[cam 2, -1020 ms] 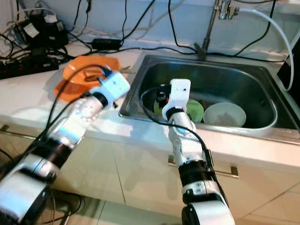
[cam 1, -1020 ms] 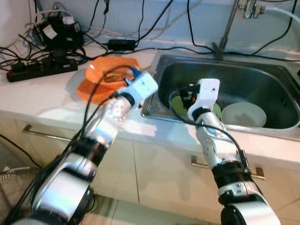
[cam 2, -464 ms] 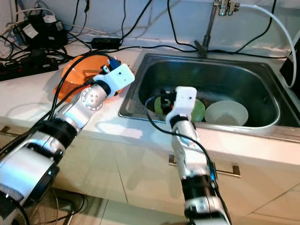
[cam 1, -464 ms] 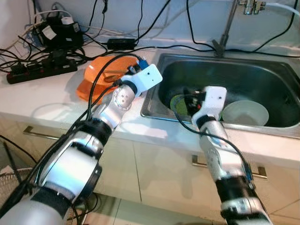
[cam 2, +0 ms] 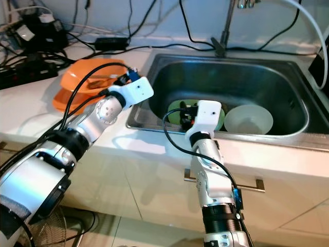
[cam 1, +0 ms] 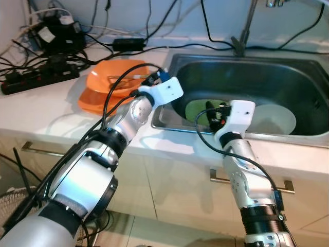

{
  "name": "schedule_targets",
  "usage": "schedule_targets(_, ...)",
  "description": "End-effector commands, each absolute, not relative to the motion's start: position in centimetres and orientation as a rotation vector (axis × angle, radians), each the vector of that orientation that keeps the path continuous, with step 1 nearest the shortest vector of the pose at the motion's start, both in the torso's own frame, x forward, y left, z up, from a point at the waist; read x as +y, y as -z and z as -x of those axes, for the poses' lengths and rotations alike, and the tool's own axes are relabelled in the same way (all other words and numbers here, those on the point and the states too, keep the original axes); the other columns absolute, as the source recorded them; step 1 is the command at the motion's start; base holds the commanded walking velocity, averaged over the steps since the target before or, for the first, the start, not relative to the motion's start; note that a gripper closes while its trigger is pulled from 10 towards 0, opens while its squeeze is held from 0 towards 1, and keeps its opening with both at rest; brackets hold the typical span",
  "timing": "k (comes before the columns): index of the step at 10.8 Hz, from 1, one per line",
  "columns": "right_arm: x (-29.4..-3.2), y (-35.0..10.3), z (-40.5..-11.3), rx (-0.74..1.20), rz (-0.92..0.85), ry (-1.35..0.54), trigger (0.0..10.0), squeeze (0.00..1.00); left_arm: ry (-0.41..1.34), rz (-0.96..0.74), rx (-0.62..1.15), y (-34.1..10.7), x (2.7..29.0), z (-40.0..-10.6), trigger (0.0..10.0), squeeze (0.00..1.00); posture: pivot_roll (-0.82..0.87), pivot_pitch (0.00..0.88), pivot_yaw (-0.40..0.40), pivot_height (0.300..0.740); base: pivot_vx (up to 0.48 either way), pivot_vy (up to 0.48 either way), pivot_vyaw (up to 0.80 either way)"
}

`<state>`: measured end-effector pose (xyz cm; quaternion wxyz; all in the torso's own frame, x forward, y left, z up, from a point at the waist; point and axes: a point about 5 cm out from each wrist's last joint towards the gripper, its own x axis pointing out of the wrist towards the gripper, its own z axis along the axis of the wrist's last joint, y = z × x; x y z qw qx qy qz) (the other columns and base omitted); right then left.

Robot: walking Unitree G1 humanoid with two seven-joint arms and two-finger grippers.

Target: Kitchen organization

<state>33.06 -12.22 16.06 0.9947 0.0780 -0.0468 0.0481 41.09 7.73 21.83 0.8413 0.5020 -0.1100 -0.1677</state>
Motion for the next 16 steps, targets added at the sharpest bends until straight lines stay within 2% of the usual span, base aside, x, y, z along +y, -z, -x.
schedule_targets(1,-12.3,-15.8,-32.5,-0.073,-0.163,-0.084,10.0,0.00,0.327,-1.109,-0.268,-22.6,7.5,-41.3,10.0,0.00,0.02,0.154,0.096,0.740,0.000,0.000,0.00)
schedule_targets(3,-12.5,-15.8,-32.2,-0.068,-0.163,-0.074,10.0,0.00,0.276,-1.143,-0.301,-23.3,7.3,-41.4,10.0,0.00,0.01,0.161,0.098,0.740,0.000,0.000,0.00)
schedule_targets(4,-12.6,-15.8,-32.0,-0.064,-0.163,-0.069,10.0,0.00,0.259,-1.154,-0.298,-23.4,7.3,-41.5,3.4,0.00,0.01,0.163,0.098,0.740,0.000,0.000,0.00)
schedule_targets(5,-12.6,-15.8,-32.0,-0.060,-0.162,-0.068,10.0,0.00,0.241,-1.173,-0.297,-23.5,7.5,-41.6,0.0,0.00,0.01,0.166,0.098,0.740,0.000,0.000,0.00)
schedule_targets(12,-12.7,-15.6,-31.9,-0.040,-0.166,-0.062,10.0,0.00,0.140,-1.214,-0.276,-23.9,9.0,-42.0,0.0,0.00,0.02,0.158,0.092,0.740,0.000,0.000,0.00)
schedule_targets(16,-12.6,-15.6,-32.2,-0.039,-0.167,-0.064,10.0,0.00,0.105,-1.236,-0.315,-24.8,9.1,-42.0,0.0,0.00,0.04,0.150,0.084,0.740,0.000,0.000,0.00)
